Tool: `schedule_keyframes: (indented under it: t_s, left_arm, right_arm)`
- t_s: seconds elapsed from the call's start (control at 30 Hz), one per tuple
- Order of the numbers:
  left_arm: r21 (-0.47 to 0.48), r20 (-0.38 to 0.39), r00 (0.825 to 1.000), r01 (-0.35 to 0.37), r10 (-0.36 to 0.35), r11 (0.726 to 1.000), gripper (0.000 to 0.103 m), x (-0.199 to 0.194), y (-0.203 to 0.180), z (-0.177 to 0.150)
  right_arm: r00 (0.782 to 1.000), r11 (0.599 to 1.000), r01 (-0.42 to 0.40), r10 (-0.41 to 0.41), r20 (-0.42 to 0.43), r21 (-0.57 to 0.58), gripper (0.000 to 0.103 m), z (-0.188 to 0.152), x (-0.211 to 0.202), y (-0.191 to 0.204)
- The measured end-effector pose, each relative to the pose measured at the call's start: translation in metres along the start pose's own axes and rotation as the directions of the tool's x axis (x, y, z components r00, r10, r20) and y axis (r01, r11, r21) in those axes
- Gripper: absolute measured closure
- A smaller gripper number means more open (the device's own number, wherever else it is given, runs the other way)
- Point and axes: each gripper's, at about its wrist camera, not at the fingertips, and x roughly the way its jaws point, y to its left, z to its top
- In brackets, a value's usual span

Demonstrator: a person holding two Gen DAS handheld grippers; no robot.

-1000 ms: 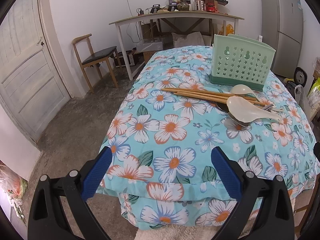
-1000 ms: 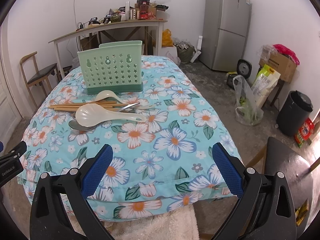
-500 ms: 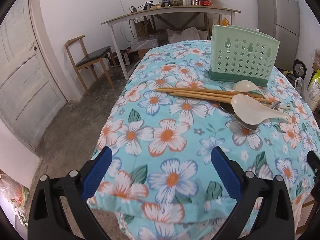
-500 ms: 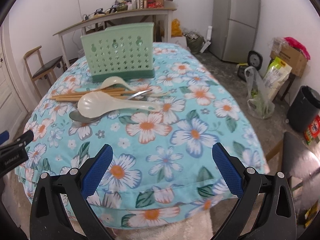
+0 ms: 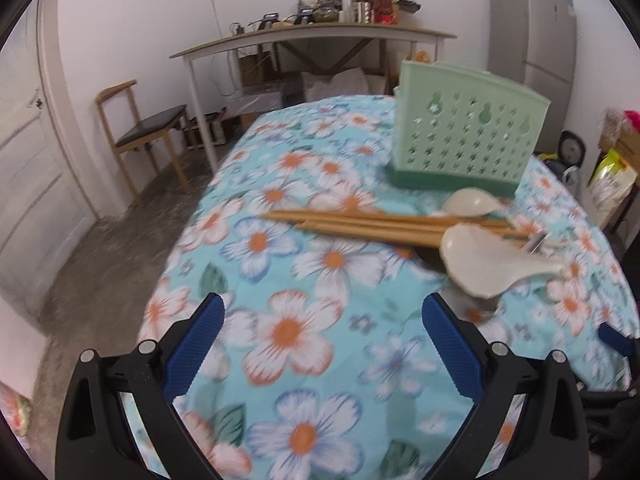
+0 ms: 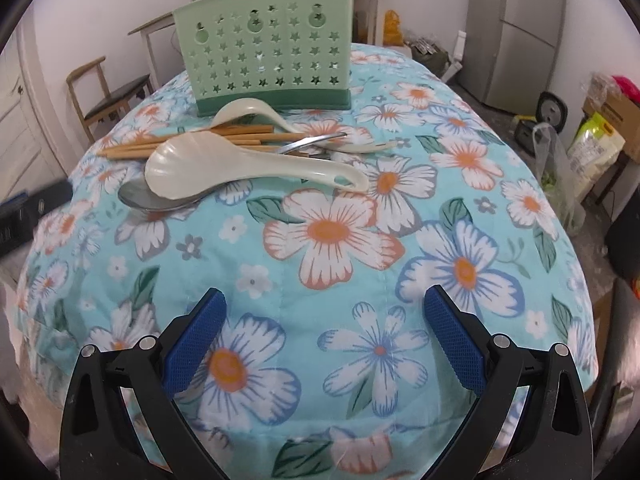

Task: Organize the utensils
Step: 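Reach the left gripper to the cream ceramic spoon and close on it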

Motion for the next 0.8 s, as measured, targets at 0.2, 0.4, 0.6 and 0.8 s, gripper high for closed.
schedule_keyframes:
  t_s: [0.2,0.4,0.6,0.8]
  left_arm:
    - [0.013,0.009,0.979,0.202,-0.202,0.979,0.026,0.008,-0.019,0.019]
    - [0.027,-0.056,0.926,0.375,-0.373,0.927,0.049,0.022,-0.043,0.034]
    - [-0.043,-0.158,0.9,0.405,-0.406,0.913,0.059,0.051,-0.044,0.041]
    - [-0.077,-0.224,0.874,0.426,-0.432,0.901,0.071,0.077,-0.039,0.042]
  right_arm:
    - [0.999,0.999,-0.046,0.046,0.026,-0.007,0.008,-0.006,0.002,-0.007]
    - [0.997,0.998,-0.067,0.068,0.039,-0.011,0.008,-0.008,-0.001,-0.009]
    - [0.996,0.997,-0.07,0.071,0.055,-0.012,0.008,-0.009,-0.002,-0.008]
    - [0.995,0.997,-0.078,0.078,0.063,-0.009,0.008,-0.01,-0.003,-0.008]
